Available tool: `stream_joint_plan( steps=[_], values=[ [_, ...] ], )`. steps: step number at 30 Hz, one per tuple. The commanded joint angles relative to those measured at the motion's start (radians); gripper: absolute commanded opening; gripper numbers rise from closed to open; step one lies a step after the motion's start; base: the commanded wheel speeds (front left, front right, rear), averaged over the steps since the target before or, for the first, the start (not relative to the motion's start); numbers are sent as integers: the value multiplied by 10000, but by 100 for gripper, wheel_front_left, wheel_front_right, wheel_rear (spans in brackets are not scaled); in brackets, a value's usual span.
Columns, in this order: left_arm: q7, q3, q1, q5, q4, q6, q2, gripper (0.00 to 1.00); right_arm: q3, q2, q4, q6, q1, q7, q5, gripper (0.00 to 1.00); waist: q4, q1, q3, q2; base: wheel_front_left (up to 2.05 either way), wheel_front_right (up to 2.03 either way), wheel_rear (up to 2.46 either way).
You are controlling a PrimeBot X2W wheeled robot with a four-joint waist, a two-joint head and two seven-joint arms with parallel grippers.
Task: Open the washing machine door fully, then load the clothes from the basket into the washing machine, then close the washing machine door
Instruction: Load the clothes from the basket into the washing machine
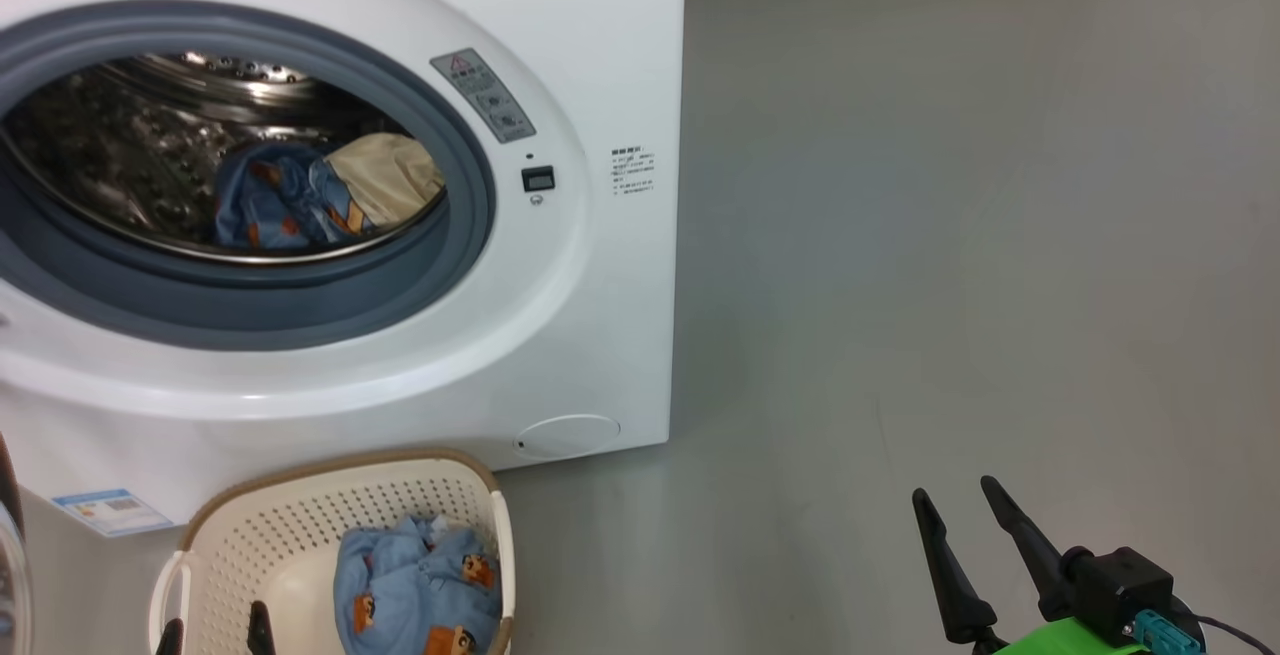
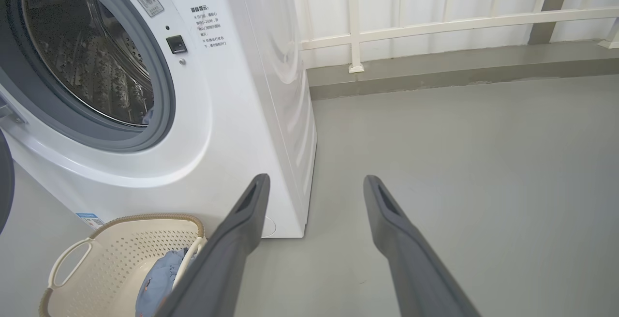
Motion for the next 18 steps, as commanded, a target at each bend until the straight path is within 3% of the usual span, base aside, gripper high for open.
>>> stream_joint_plan(
  steps=[1,18],
  values=[
    [-65,296,-472,127,-138,-33,37,100,266,-40,-247,16,-225,-59,-52,100,29,1,162,0,0,0,0],
    [-65,-26,-2573,152,1059,-330,49,100,228,56,-381,16,-883,-110,-96,100,327,1,2748,0,0,0,0]
  ],
)
